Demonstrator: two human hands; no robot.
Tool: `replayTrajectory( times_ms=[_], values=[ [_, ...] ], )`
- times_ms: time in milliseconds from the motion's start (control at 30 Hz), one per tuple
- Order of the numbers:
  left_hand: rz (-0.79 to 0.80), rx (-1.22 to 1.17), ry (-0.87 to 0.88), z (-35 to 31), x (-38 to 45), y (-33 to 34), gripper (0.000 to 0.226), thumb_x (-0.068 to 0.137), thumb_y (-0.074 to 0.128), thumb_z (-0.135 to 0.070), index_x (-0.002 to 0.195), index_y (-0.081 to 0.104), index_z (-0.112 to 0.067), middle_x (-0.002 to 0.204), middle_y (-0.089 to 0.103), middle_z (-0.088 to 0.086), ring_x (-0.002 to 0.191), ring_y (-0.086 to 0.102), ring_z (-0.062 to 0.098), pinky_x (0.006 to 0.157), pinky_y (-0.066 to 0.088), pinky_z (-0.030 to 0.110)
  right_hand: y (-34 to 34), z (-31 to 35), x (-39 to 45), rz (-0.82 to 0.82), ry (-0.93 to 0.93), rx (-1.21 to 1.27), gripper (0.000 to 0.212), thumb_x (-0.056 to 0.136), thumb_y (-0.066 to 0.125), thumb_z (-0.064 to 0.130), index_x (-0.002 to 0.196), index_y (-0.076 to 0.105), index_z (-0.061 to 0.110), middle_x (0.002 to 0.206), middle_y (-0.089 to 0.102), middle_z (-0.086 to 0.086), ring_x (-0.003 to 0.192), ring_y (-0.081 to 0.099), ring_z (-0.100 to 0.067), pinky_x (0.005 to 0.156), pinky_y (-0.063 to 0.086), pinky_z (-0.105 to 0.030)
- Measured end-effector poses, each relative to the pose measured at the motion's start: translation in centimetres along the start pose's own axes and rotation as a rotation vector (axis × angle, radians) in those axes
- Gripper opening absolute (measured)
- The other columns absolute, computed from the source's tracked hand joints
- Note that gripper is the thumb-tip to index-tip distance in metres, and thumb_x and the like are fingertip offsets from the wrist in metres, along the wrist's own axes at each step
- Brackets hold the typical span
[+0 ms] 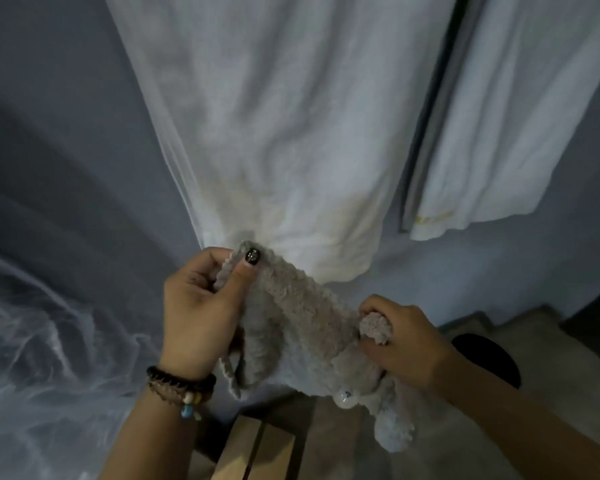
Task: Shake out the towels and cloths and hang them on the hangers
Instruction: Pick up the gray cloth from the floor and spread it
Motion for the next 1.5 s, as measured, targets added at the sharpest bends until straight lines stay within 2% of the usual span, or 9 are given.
replayTrajectory(
  times_ms=[233,400,600,767,900,1033,1167,1300,1500],
  values=[
    [0.111,0.006,0.079,-4.2,-0.6,9.0,0.039,0.080,0.072,-0.045,0.073,0.066,-0.006,0.068,0.061,0.024,0.055,0.057,0.033,0.047,0.049,0.045,-12.4,-6.5,-5.3,-0.219,0.030,-0.041,0.016,0.087,0.068,0.011,0.077,0.065,0.023,0.084,0.066,0.015,0.072,0.064,-0.003,0.060,0.045,-0.009],
    [0.139,-0.006,0.073,-6.2,-3.3,18.6,0.034,0.081,0.065,-0.034,0.075,0.064,0.000,0.071,0.058,0.030,0.059,0.051,0.024,0.049,0.045,0.039,-20.7,-12.5,-10.0,-0.189,0.050,-0.122,0.004,0.088,0.067,0.017,0.085,0.068,0.019,0.080,0.068,0.010,0.077,0.066,-0.006,0.069,0.055,-0.027],
    [0.089,-0.021,0.081,-9.1,-6.2,29.2,0.027,0.084,0.072,-0.033,0.076,0.066,-0.008,0.076,0.063,0.026,0.065,0.058,0.036,0.059,0.052,0.052,-32.1,-17.2,-15.4,-0.211,-0.005,-0.198,0.034,0.084,0.070,0.006,0.084,0.062,0.039,0.086,0.066,0.016,0.084,0.064,-0.001,0.071,0.050,-0.012],
    [0.065,0.000,0.103,-12.1,-6.6,37.7,0.022,0.089,0.063,-0.031,0.080,0.066,-0.011,0.081,0.063,0.027,0.069,0.059,0.035,0.063,0.053,0.056,-41.5,-21.5,-18.7,-0.365,0.070,0.023,0.022,0.087,0.064,0.000,0.076,0.072,0.017,0.075,0.070,0.003,0.071,0.066,-0.008,0.067,0.051,-0.016],
    [0.073,-0.015,0.075,-12.7,-5.5,43.9,0.019,0.091,0.062,-0.027,0.080,0.065,-0.012,0.082,0.065,0.022,0.069,0.059,0.024,0.065,0.054,0.051,-47.7,-24.3,-19.2,-0.453,0.102,0.219,0.024,0.087,0.065,0.001,0.097,0.070,0.022,0.081,0.069,0.003,0.073,0.065,-0.003,0.066,0.052,-0.016],
    [0.129,-0.017,0.054,-11.8,-3.8,49.8,0.020,0.093,0.060,-0.030,0.084,0.067,-0.014,0.084,0.069,0.011,0.077,0.066,0.025,0.071,0.055,0.042,-52.0,-27.0,-17.2,-0.533,0.095,0.300,0.018,0.084,0.062,-0.005,0.087,0.068,0.012,0.081,0.063,-0.018,0.067,0.060,-0.012,0.062,0.047,-0.019],
    [0.172,-0.034,0.062,-10.5,-1.3,55.9,0.024,0.093,0.058,-0.034,0.084,0.067,-0.014,0.081,0.070,0.008,0.077,0.067,0.025,0.068,0.056,0.039,-53.3,-30.4,-13.6,-0.478,0.114,0.400,0.024,0.085,0.057,-0.005,0.077,0.071,0.012,0.080,0.065,-0.023,0.076,0.063,-0.035,0.071,0.051,-0.034],
    [0.214,-0.045,0.053,-9.4,1.8,62.6,0.021,0.094,0.058,-0.028,0.091,0.065,-0.008,0.081,0.069,0.014,0.076,0.065,0.035,0.066,0.055,0.047,-54.7,-33.5,-9.2,-0.345,0.159,0.370,0.034,0.084,0.054,-0.011,0.071,0.075,0.013,0.077,0.072,-0.007,0.076,0.068,-0.020,0.070,0.053,-0.022],
    [0.217,-0.048,0.099,-10.2,5.9,69.1,0.013,0.091,0.065,-0.022,0.081,0.071,-0.016,0.078,0.067,0.021,0.075,0.062,0.045,0.063,0.055,0.057,-58.8,-35.5,-4.6,-0.106,0.109,0.229,0.039,0.082,0.055,-0.017,0.098,0.074,0.012,0.099,0.075,0.004,0.094,0.068,-0.007,0.084,0.053,-0.018]
  ],
)
Point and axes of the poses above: each hand's wrist, its own x-axis towards the middle knuckle, its own y-axis out of the palm, z = x × y, the point moved 10 cm from there along x, towards the middle knuckle
